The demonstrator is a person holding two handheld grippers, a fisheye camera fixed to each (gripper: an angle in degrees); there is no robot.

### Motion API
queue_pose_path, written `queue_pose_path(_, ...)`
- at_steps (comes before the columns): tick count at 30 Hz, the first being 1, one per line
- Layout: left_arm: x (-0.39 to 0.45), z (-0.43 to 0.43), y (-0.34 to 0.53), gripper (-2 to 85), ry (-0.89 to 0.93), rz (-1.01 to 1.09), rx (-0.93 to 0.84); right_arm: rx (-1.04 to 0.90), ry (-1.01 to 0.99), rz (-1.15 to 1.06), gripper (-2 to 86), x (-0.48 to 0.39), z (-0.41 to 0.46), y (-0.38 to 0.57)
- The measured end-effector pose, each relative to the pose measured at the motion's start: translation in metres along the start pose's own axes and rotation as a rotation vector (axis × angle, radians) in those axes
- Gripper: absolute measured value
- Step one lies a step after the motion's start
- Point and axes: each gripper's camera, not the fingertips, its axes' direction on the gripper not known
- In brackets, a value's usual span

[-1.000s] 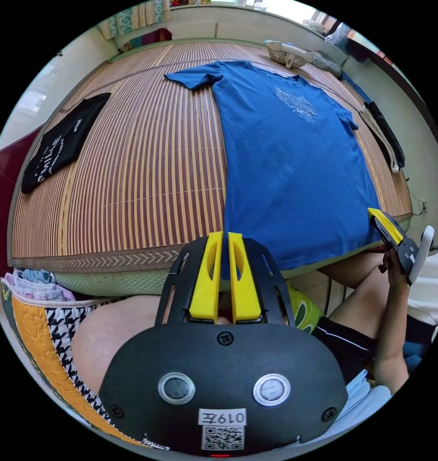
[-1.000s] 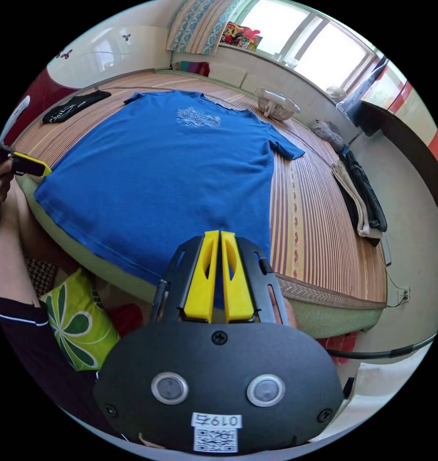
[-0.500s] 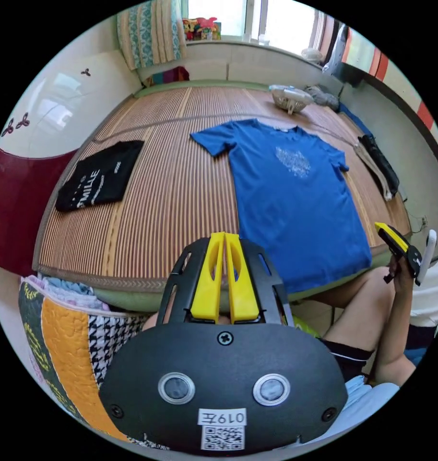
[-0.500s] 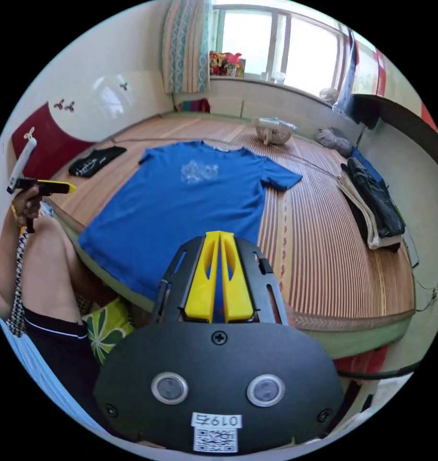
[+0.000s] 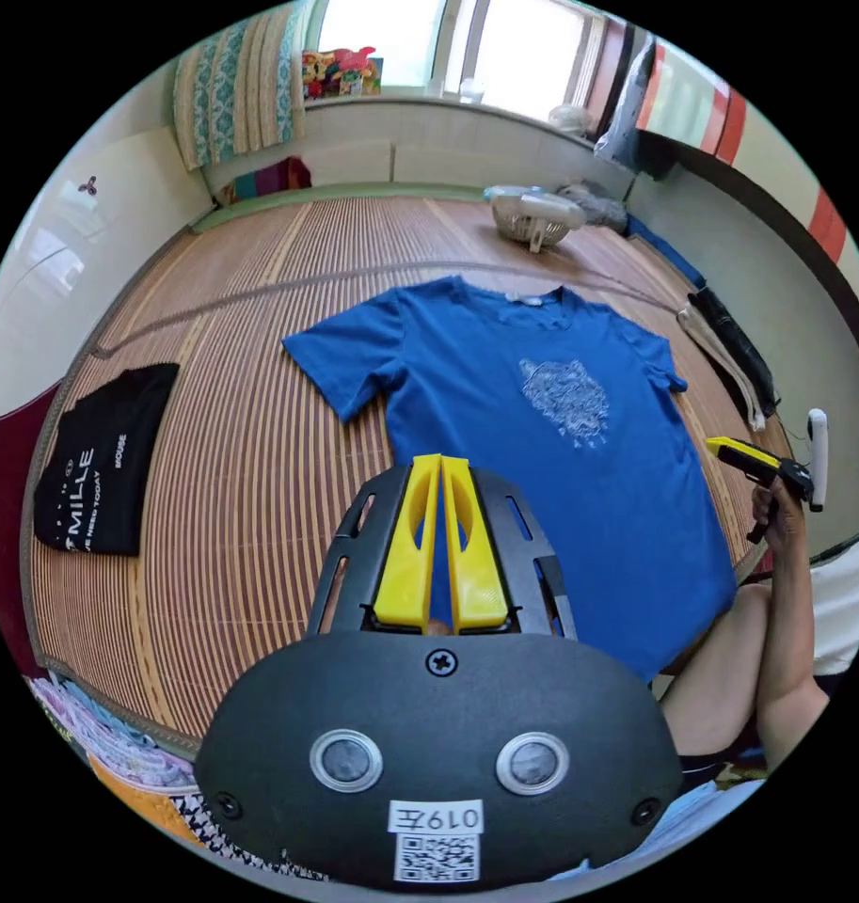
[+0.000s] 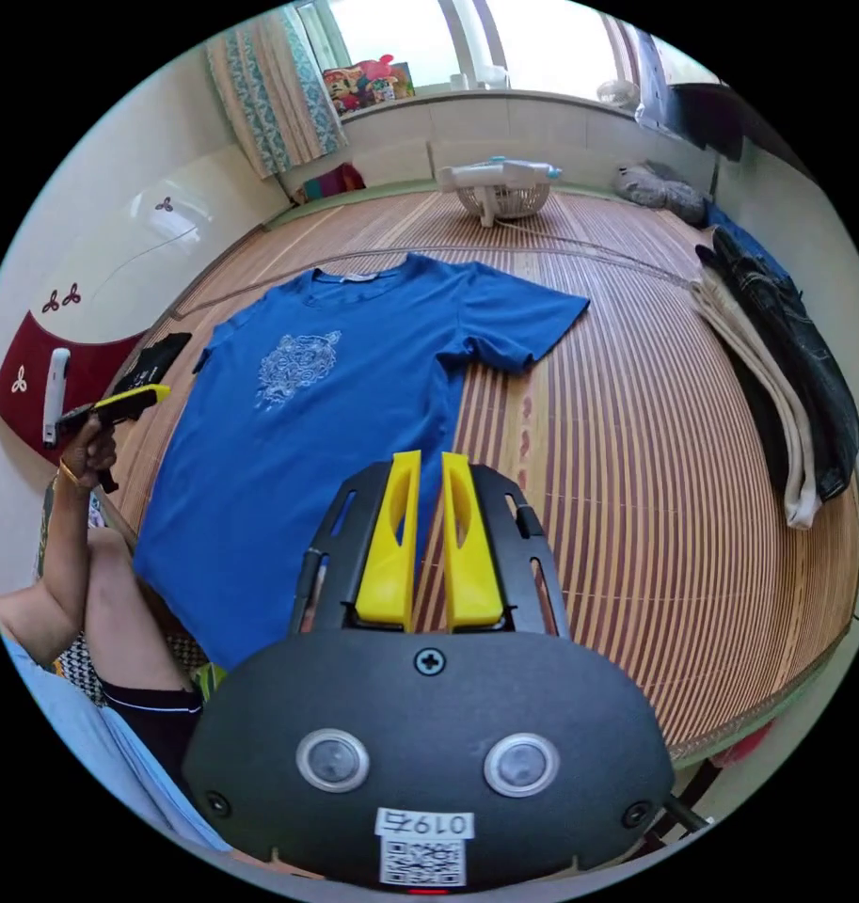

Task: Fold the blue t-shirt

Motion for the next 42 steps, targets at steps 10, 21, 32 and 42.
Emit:
queue_pose_path(10, 0.013, 0.039, -0.045, 0.8, -0.019, 0.016, -0.015, -0.065, -0.011, -0.033, 8.2, 0.021, 0.063, -0.006)
queue_pose_path(21, 0.037, 0.047, -0.072, 0.8, -0.03, 0.01, -0.015, -0.124, 0.188, -0.124, 2.7, -0.019, 0.109, -0.012)
queue_pose_path(32, 0.036, 0.069, -0.1, 1.0, -0.019, -0.019, -0.098, -0.131, 0.116, 0.013, -0.3, 0.022, 0.133, -0.008)
queue_pose_path(42, 0.055, 0.058, -0.115, 0.9, -0.069, -0.021, -0.068, -0.103, 0.118, -0.021, 3.6, 0.037, 0.137, 0.011)
